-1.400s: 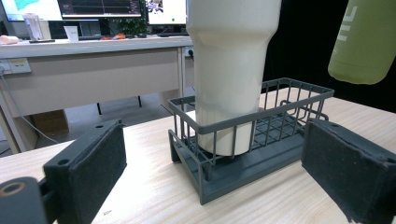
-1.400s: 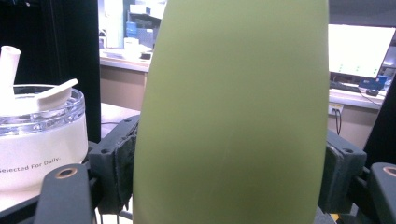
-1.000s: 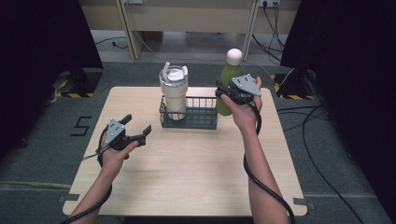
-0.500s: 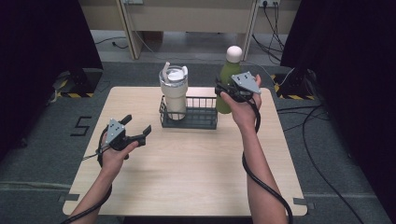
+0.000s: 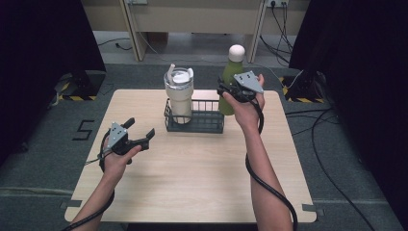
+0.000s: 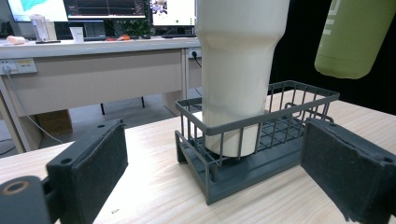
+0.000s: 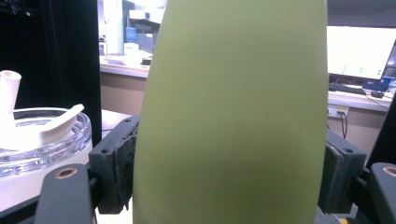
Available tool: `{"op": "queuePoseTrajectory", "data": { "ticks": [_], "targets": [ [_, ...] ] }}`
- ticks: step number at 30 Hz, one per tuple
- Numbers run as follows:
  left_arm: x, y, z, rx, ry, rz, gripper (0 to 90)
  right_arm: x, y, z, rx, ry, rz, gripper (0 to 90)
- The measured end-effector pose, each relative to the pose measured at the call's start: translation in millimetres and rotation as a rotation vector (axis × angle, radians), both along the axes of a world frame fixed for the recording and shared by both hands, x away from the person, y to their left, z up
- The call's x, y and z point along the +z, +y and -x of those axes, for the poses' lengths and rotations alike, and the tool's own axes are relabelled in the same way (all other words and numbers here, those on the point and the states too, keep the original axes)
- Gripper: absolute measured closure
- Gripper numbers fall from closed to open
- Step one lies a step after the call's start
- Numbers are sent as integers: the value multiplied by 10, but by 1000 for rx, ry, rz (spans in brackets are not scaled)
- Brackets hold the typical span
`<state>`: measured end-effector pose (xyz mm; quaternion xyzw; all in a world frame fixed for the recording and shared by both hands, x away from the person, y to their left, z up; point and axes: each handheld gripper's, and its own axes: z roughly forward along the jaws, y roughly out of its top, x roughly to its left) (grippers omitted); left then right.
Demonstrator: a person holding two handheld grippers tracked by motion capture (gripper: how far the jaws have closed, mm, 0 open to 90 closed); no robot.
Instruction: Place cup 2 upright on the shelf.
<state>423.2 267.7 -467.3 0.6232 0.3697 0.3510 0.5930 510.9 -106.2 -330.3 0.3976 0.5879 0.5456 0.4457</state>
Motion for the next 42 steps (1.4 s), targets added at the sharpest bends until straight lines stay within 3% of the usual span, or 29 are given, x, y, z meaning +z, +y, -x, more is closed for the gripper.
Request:
{"op": "queuePoseTrajectory", "data": {
  "ticks": [18, 42],
  "targets": [
    [24, 14, 11, 1, -6, 4, 69, 66, 144, -89, 18, 4, -7, 236],
    [4, 35, 0, 9, 2, 4, 72, -5, 346, -240, 37, 30, 6, 236]
  ]
}}
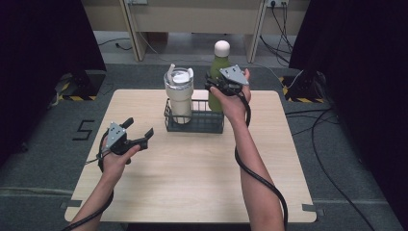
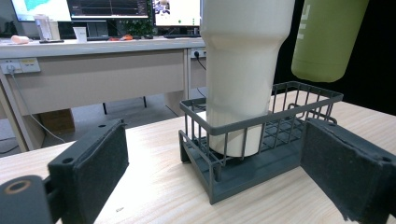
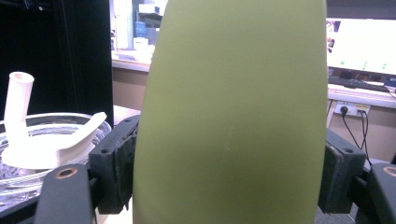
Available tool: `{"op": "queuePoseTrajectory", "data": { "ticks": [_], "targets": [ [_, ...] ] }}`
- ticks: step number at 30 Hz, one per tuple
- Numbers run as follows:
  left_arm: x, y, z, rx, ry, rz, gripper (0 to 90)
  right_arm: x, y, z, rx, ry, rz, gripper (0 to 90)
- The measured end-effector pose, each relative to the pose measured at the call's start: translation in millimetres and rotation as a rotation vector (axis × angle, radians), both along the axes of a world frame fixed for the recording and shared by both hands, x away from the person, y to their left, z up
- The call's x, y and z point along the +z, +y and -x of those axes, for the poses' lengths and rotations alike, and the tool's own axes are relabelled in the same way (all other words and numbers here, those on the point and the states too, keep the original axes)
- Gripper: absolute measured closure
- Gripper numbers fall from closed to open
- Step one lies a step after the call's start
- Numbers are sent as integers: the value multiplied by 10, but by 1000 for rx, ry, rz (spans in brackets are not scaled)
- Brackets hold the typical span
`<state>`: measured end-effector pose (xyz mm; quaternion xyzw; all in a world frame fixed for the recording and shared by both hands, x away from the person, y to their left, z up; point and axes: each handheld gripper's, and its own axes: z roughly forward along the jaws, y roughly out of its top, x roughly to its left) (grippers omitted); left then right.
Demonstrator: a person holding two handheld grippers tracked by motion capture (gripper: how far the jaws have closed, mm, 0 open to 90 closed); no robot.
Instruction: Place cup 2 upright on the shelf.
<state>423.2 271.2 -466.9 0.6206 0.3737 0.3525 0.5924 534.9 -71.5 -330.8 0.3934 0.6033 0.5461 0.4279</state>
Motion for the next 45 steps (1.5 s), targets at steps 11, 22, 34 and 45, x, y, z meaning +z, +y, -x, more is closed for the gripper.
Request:
{"op": "queuePoseTrajectory", "data": {
  "ticks": [11, 22, 34, 45],
  "targets": [
    [7, 11, 3, 3, -2, 1, 72, -43, 54, -41, 5, 13, 5, 236],
    [10, 32, 8, 9, -2, 7, 75, -113, 107, -96, 8, 29, 9, 236],
    [5, 32, 7, 9, -1, 5, 76, -203, 116, -152, 3, 51, 11, 236],
    [-2, 33, 4, 7, 0, 3, 76, -333, 142, -198, 0, 76, 22, 236]
  ]
}}
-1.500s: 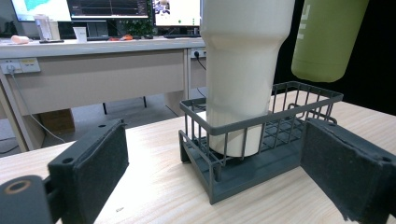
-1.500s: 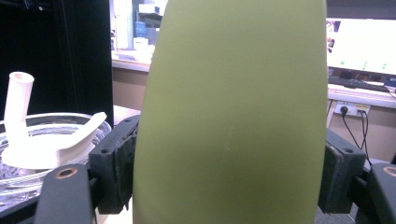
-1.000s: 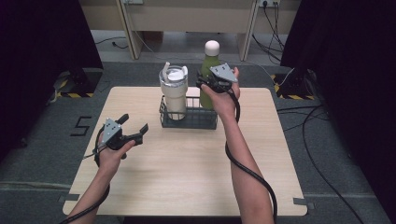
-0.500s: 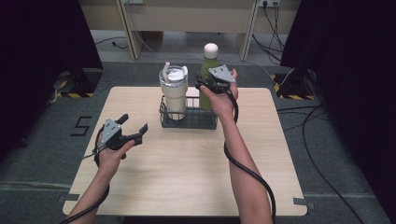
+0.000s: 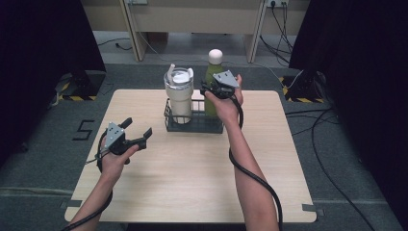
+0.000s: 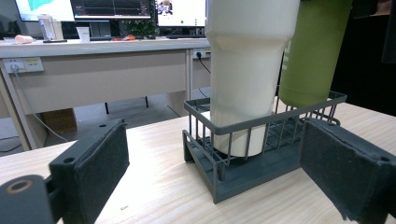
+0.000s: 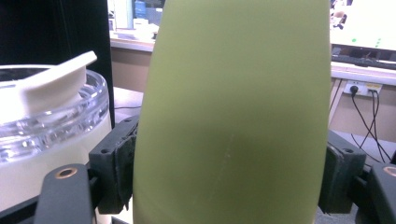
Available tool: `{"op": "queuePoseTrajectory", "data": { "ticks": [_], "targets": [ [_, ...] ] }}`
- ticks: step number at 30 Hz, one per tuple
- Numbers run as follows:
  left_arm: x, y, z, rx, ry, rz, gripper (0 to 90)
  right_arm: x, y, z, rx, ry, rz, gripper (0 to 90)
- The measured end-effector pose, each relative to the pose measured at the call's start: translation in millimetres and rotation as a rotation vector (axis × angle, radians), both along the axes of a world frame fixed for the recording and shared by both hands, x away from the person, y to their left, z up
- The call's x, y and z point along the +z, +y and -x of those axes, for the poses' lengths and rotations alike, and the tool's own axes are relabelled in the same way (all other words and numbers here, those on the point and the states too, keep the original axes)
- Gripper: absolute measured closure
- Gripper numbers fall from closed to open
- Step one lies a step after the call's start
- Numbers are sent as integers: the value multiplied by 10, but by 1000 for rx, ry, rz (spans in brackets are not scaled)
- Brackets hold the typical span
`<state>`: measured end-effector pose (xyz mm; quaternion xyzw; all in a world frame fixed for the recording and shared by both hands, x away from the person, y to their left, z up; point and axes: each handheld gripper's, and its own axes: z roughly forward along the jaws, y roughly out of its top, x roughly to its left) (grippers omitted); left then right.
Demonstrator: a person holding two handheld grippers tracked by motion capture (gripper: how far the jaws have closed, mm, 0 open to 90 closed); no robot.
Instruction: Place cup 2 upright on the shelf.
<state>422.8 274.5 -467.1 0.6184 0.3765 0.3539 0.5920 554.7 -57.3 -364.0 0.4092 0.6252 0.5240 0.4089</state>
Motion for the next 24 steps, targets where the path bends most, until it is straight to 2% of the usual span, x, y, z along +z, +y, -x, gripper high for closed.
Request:
{"op": "queuePoseTrajectory", "data": {
  "ticks": [21, 24],
  "targets": [
    [-14, -3, -6, -1, 5, -3, 76, -286, 30, -48, -10, 48, 34, 235],
    [-23, -5, -8, -1, 8, -4, 76, -286, 33, -47, -9, 46, 33, 235]
  ]
}}
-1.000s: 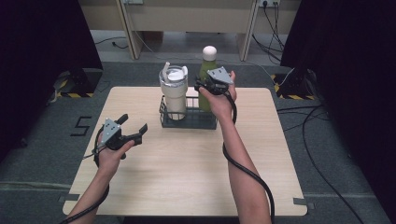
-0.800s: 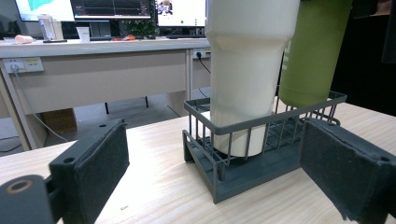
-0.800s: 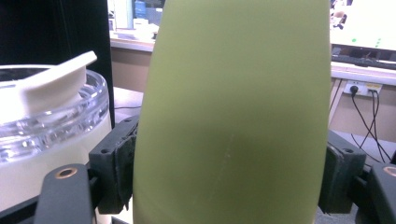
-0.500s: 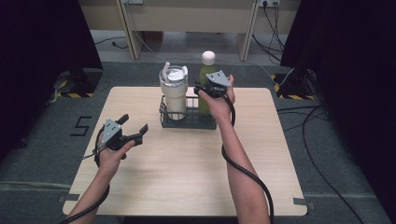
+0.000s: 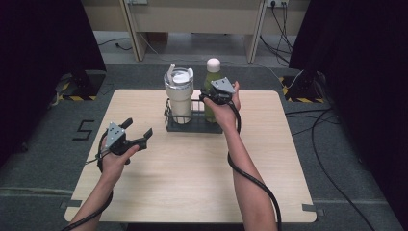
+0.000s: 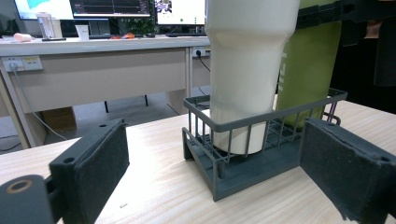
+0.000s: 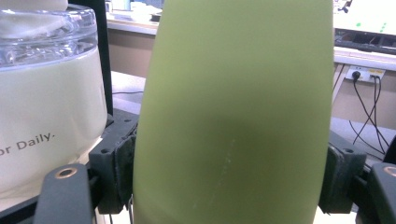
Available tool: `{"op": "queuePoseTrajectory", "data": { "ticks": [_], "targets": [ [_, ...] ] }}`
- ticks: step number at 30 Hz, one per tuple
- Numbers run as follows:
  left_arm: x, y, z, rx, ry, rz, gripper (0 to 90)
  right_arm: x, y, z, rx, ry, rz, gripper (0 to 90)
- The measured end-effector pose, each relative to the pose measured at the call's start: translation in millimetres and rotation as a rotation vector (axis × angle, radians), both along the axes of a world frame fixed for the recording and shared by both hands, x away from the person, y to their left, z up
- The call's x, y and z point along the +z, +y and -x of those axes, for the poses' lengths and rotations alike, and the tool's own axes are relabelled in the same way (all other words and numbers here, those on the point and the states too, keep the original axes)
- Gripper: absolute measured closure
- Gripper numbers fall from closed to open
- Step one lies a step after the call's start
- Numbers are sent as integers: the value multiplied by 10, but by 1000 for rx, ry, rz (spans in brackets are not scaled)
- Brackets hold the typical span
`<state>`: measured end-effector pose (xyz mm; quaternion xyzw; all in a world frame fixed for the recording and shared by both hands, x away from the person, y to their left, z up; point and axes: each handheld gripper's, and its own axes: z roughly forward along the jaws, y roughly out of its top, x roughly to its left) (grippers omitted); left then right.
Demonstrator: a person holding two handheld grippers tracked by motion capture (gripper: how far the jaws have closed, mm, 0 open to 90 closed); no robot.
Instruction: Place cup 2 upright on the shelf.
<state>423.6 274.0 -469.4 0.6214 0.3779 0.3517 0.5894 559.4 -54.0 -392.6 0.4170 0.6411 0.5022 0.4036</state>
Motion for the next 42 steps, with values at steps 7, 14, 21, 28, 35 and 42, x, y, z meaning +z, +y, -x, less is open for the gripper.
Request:
{"op": "queuePoseTrajectory", "data": {
  "ticks": [7, 14, 21, 28, 35, 42],
  "targets": [
    [-8, -10, -3, -3, 1, -1, 76, -17, 2, 27, 11, -9, 17, 214],
    [-19, -21, -12, -4, 3, -3, 77, -23, -50, 76, 49, -3, 29, 121],
    [-22, -33, -30, -3, 10, -1, 77, -37, -135, 187, 96, 4, 44, 84],
    [-31, -53, -27, -2, 13, -5, 79, -60, -340, 394, 121, 19, 37, 78],
    [-29, -30, -22, 10, 14, 1, 80, -35, -554, 567, 115, 11, 20, 84],
    [-39, -40, 8, 5, 13, -6, 80, -34, -805, 765, 89, 7, -14, 93]
  ]
}}
